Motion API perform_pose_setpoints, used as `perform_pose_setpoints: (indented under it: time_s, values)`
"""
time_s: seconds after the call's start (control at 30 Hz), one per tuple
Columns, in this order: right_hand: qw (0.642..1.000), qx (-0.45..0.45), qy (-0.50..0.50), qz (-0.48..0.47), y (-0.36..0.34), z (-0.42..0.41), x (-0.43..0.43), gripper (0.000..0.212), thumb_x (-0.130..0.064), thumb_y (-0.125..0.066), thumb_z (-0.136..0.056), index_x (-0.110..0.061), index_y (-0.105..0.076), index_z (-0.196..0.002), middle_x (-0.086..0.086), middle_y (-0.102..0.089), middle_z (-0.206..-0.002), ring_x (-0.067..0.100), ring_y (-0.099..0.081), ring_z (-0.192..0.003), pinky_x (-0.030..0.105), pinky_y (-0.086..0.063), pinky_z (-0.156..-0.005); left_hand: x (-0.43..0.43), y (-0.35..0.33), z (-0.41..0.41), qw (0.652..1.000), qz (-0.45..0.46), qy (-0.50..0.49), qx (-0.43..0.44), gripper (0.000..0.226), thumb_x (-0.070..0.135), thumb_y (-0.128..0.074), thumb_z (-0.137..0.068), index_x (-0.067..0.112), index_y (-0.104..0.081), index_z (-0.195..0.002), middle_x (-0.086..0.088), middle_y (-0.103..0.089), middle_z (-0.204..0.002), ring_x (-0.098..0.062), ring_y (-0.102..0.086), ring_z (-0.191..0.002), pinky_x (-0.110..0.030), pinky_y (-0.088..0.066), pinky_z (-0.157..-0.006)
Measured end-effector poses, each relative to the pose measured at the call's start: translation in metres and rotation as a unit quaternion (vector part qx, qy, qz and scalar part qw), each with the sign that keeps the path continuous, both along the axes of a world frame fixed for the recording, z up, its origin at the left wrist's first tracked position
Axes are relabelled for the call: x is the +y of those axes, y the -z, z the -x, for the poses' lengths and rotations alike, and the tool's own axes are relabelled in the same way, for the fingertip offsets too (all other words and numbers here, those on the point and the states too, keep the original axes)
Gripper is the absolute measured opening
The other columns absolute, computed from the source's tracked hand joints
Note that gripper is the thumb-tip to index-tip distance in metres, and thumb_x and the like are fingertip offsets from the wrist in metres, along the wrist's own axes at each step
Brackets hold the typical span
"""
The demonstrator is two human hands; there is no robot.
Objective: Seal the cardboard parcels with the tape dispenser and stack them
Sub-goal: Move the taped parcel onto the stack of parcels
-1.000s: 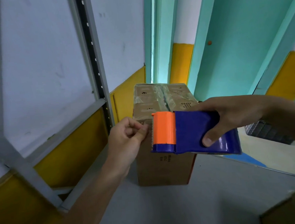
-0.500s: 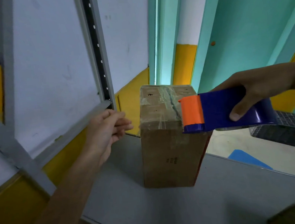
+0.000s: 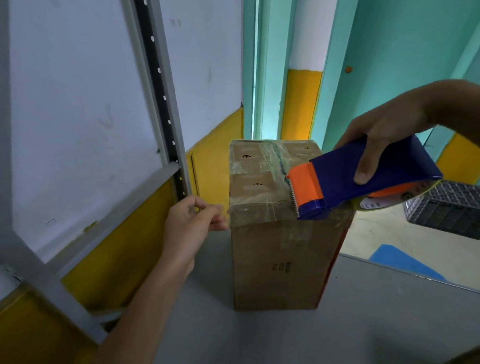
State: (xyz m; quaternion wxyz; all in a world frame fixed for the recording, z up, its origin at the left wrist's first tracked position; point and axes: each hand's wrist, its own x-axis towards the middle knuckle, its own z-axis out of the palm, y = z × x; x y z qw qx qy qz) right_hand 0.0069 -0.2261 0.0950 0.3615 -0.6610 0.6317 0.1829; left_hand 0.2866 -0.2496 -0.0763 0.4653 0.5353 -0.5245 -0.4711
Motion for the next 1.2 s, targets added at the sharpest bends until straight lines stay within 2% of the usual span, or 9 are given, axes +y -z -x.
perform_pose_setpoints:
  time_s: [0.17,0.37,0.43,0.47,0.53,0.63,0.73,0.9,1.2]
  values:
    - [0.997,0.055,-0.034,0.035,0.005,-0.031,-0.012,0.070,-0.049,-0.075,-0.041,-0.018,-0.065,-0.103,0.002,-0.073,-0.092,0.024,-0.071,-0.080,0.033,-0.055,-0.072,-0.001,0.013,0.004,0.999,-0.037,-0.005,0.000,0.019,0.019,-0.060,-0.089,0.009,-0.057,-0.073,-0.003,-0.064,-0.066,0.001,-0.059,-0.053,-0.007,-0.036,-0.045]
    - [0.998,0.038,-0.030,0.046,0.009,-0.032,-0.015,0.057,-0.044,-0.076,-0.049,-0.019,-0.065,-0.100,0.000,-0.073,-0.088,0.021,-0.071,-0.077,0.033,-0.055,-0.072,-0.011,0.000,0.005,0.992,0.018,-0.028,-0.121,0.034,0.036,-0.044,-0.096,0.016,-0.065,-0.078,0.005,-0.066,-0.078,-0.009,-0.058,-0.084,-0.023,-0.036,-0.067]
    - [0.998,0.037,-0.019,0.056,0.009,-0.035,-0.013,0.049,-0.041,-0.074,-0.054,-0.019,-0.065,-0.097,0.000,-0.074,-0.086,0.022,-0.071,-0.075,0.034,-0.054,-0.072,-0.021,-0.003,0.005,0.966,0.043,-0.013,-0.254,0.040,0.047,-0.038,-0.095,0.021,-0.069,-0.096,-0.008,-0.061,-0.118,-0.024,-0.053,-0.112,-0.031,-0.039,-0.082]
    - [0.998,0.035,-0.019,0.054,0.010,-0.037,-0.014,0.046,-0.040,-0.073,-0.055,-0.020,-0.065,-0.096,0.000,-0.074,-0.084,0.021,-0.071,-0.073,0.034,-0.054,-0.070,-0.026,-0.003,0.003,0.936,0.037,0.001,-0.351,0.045,0.055,-0.035,-0.094,0.027,-0.066,-0.109,-0.009,-0.041,-0.143,-0.029,-0.038,-0.130,-0.040,-0.035,-0.097]
    - [0.998,0.034,-0.018,0.058,0.012,-0.042,-0.016,0.043,-0.038,-0.074,-0.055,-0.021,-0.065,-0.093,-0.001,-0.074,-0.081,0.019,-0.071,-0.070,0.033,-0.053,-0.066,-0.030,-0.001,0.000,0.898,0.025,0.001,-0.439,0.056,0.063,-0.030,-0.091,0.026,-0.066,-0.111,-0.003,-0.006,-0.158,-0.031,-0.012,-0.142,-0.052,-0.017,-0.112]
    - [0.998,0.039,-0.019,0.051,0.011,-0.044,-0.017,0.044,-0.033,-0.082,-0.055,-0.021,-0.065,-0.093,-0.002,-0.073,-0.080,0.018,-0.071,-0.069,0.030,-0.053,-0.064,-0.029,-0.003,0.003,0.894,0.226,-0.047,-0.384,0.042,0.041,-0.037,-0.098,0.015,-0.057,-0.125,-0.003,-0.010,-0.157,-0.023,-0.007,-0.144,-0.045,-0.007,-0.115]
    - [0.998,0.032,-0.016,0.042,0.011,-0.042,-0.017,0.044,-0.033,-0.082,-0.057,-0.021,-0.063,-0.094,-0.003,-0.073,-0.080,0.017,-0.071,-0.070,0.029,-0.054,-0.063,-0.022,-0.015,0.026,0.847,0.377,0.057,-0.371,0.048,0.037,-0.027,-0.096,0.020,-0.045,-0.136,0.002,-0.024,-0.153,-0.010,-0.007,-0.142,-0.039,-0.001,-0.115]
    - [0.999,0.003,-0.009,0.052,0.012,-0.033,-0.014,0.046,-0.038,-0.071,-0.059,-0.020,-0.063,-0.101,0.000,-0.073,-0.089,0.020,-0.071,-0.077,0.032,-0.054,-0.069,-0.031,0.005,0.045,0.806,0.321,0.116,-0.484,0.057,0.047,-0.011,-0.096,0.025,-0.033,-0.143,0.004,-0.034,-0.149,-0.012,-0.023,-0.140,-0.035,-0.017,-0.113]
    - [0.993,-0.068,0.082,0.056,0.030,0.041,0.037,0.054,-0.034,-0.074,-0.060,-0.013,-0.061,-0.108,0.003,-0.073,-0.092,0.022,-0.070,-0.080,0.035,-0.054,-0.072,-0.035,0.004,0.046,0.799,0.327,0.098,-0.495,0.061,0.046,-0.013,-0.092,0.021,-0.041,-0.140,0.001,-0.041,-0.145,-0.015,-0.032,-0.137,-0.033,-0.028,-0.107]
